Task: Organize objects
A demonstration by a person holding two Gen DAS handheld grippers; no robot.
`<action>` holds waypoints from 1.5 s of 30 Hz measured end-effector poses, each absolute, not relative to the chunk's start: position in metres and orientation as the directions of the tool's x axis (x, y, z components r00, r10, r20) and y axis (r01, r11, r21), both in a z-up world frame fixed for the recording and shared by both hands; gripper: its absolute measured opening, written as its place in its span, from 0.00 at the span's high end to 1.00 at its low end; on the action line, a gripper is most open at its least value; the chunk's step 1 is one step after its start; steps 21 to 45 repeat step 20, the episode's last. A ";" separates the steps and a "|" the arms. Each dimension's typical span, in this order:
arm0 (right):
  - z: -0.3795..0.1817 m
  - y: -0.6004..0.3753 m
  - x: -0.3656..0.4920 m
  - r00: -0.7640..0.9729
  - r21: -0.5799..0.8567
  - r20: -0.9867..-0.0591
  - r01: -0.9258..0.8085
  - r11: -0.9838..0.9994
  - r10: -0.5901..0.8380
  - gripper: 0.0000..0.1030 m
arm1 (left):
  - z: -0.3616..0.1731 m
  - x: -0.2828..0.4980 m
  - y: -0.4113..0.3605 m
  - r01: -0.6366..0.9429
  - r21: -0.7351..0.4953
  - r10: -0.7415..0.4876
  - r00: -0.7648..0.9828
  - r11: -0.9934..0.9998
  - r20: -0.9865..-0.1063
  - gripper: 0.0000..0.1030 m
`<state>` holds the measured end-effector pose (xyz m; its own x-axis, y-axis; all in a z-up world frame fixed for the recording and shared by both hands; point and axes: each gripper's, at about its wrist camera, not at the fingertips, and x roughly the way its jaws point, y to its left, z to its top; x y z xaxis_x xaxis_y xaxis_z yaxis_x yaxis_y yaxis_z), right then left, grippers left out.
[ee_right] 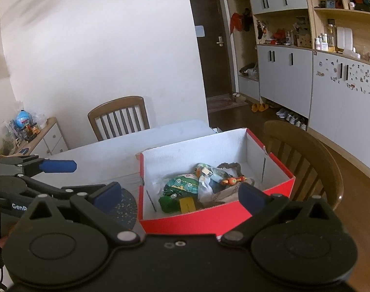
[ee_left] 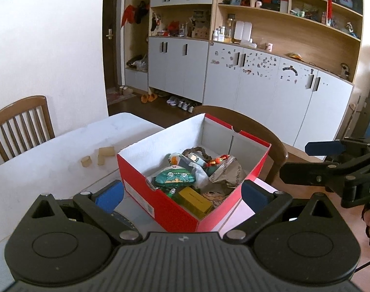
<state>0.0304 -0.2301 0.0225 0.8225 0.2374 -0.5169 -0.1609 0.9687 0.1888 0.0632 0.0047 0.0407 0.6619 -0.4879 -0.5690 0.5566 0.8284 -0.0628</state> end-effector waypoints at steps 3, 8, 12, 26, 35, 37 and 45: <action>0.022 -0.230 0.028 0.821 0.191 -0.519 -0.157 0.969 0.235 0.01 | 0.040 0.064 0.005 0.558 -0.067 -0.490 0.659 0.827 -0.570 0.00; 0.021 -0.230 0.027 0.821 0.195 -0.521 -0.152 0.969 0.234 0.01 | 0.038 0.065 0.003 0.573 -0.076 -0.506 0.645 0.816 -0.572 0.00; 0.019 -0.231 0.026 0.817 0.199 -0.530 -0.142 0.970 0.229 0.01 | 0.037 0.065 0.001 0.578 -0.073 -0.509 0.643 0.813 -0.572 0.00; 0.018 -0.234 0.028 0.813 0.201 -0.538 -0.132 0.971 0.222 0.01 | 0.035 0.065 0.000 0.577 -0.069 -0.504 0.642 0.814 -0.578 0.00; 0.018 -0.234 0.028 0.813 0.201 -0.538 -0.132 0.971 0.222 0.01 | 0.035 0.065 0.000 0.577 -0.069 -0.504 0.642 0.814 -0.578 0.00; 0.018 -0.234 0.028 0.813 0.201 -0.538 -0.132 0.971 0.222 0.01 | 0.035 0.065 0.000 0.577 -0.069 -0.504 0.642 0.814 -0.578 0.00; 0.018 -0.234 0.028 0.813 0.201 -0.538 -0.132 0.971 0.222 0.01 | 0.035 0.065 0.000 0.577 -0.069 -0.504 0.642 0.814 -0.578 0.00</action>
